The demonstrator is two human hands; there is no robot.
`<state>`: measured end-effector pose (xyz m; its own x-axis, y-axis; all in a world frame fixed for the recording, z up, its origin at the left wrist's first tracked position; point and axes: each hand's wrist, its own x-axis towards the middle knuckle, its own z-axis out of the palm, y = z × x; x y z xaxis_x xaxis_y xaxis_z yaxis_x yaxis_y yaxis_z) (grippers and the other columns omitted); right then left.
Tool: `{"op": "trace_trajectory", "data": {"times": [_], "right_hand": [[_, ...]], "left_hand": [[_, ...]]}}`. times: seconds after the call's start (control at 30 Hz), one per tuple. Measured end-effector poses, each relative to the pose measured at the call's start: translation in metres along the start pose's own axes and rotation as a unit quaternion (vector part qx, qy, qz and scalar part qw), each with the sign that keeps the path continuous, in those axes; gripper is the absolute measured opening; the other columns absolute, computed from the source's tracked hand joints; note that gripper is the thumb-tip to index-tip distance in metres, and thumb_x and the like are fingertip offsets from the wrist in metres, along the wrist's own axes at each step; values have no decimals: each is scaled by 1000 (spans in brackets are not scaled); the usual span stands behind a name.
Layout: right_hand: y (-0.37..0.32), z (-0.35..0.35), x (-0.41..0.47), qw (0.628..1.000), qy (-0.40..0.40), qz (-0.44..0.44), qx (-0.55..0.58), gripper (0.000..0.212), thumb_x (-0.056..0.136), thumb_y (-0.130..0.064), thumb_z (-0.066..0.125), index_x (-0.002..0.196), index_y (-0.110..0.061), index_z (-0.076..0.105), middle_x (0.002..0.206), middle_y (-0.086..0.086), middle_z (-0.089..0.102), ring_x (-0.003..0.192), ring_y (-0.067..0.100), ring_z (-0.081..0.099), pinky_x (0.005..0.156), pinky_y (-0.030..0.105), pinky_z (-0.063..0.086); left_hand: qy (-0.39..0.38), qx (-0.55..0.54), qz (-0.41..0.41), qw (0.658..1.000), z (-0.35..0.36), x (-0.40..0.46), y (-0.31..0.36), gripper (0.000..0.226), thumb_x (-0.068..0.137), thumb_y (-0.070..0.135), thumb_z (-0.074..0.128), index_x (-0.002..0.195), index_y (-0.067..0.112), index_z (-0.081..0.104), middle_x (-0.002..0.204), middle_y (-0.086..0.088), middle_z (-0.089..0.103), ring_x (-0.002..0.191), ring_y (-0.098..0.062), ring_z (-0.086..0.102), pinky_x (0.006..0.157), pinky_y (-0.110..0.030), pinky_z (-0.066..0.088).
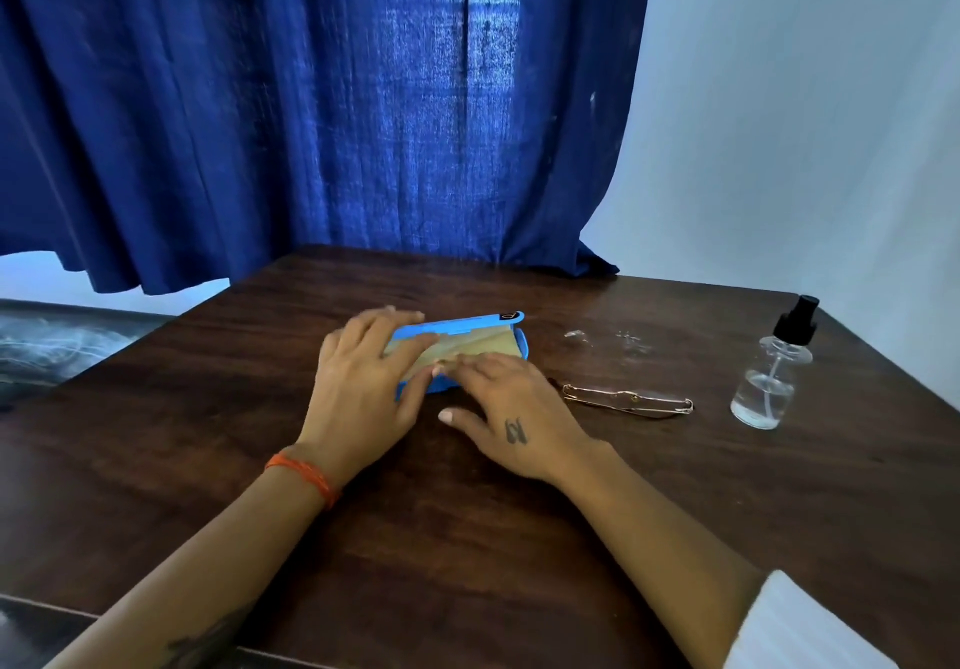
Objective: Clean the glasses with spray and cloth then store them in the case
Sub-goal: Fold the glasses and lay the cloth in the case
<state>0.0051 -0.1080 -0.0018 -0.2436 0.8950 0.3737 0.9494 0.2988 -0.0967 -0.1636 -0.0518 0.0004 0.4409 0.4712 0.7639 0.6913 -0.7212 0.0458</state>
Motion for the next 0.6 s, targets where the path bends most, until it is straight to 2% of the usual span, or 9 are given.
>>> {"op": "trace_trajectory", "data": {"times": [0.07, 0.13, 0.2, 0.27, 0.37, 0.47, 0.6], "right_hand": [[-7, 4, -4, 998, -54, 11, -10, 62, 92, -52, 40, 144, -21, 24, 152, 4, 27, 139, 23, 20, 114, 45, 16], [-8, 6, -5, 994, -102, 33, -13, 66, 92, -56, 32, 147, -23, 13, 156, 0, 13, 143, 22, 6, 115, 51, 6], [-6, 5, -5, 990, -131, 46, -8, 67, 92, -60, 26, 147, -26, 8, 157, -4, 5, 143, 18, -2, 114, 56, 1], [-5, 6, -5, 989, -142, 51, -7, 68, 91, -62, 24, 147, -28, 7, 157, -7, 1, 143, 17, -5, 112, 58, -1], [-4, 10, -5, 989, -138, 56, -5, 69, 89, -64, 23, 147, -29, 9, 157, -10, 1, 143, 16, -4, 112, 60, -1], [-3, 12, -4, 989, -133, 59, 1, 69, 89, -65, 23, 147, -29, 10, 157, -10, 2, 143, 17, -4, 111, 59, 1], [-6, 11, -4, 989, -137, 60, 2, 68, 90, -63, 25, 146, -29, 11, 157, -10, 3, 143, 18, -4, 112, 59, 3]], "left_hand": [[-48, 25, -34, 998, 5, 7, -5, 45, 82, 43, 51, 123, 26, 56, 137, -6, 50, 130, -34, 39, 91, -50, 41], [-131, 3, -92, 987, 13, 16, -11, 55, 84, 50, 52, 135, 33, 40, 149, -4, 33, 139, -34, 20, 100, -55, 32], [-172, -80, -150, 970, 23, 22, -19, 57, 86, 49, 50, 138, 35, 33, 150, -4, 31, 140, -31, 19, 107, -52, 26], [-147, -184, -177, 956, 32, 26, -24, 52, 87, 43, 52, 136, 28, 40, 142, -6, 43, 132, -24, 35, 108, -37, 28], [-56, -258, -220, 939, 41, 27, -25, 41, 84, 37, 60, 121, 22, 55, 124, -2, 57, 114, -14, 50, 95, -22, 33], [-4, -284, -273, 919, 50, 28, -23, 37, 81, 40, 63, 112, 21, 58, 114, 0, 61, 106, -10, 50, 89, -22, 35], [19, -244, -265, 933, 52, 27, -20, 37, 82, 45, 59, 111, 22, 52, 116, -4, 56, 102, -8, 47, 84, -25, 35]]}}
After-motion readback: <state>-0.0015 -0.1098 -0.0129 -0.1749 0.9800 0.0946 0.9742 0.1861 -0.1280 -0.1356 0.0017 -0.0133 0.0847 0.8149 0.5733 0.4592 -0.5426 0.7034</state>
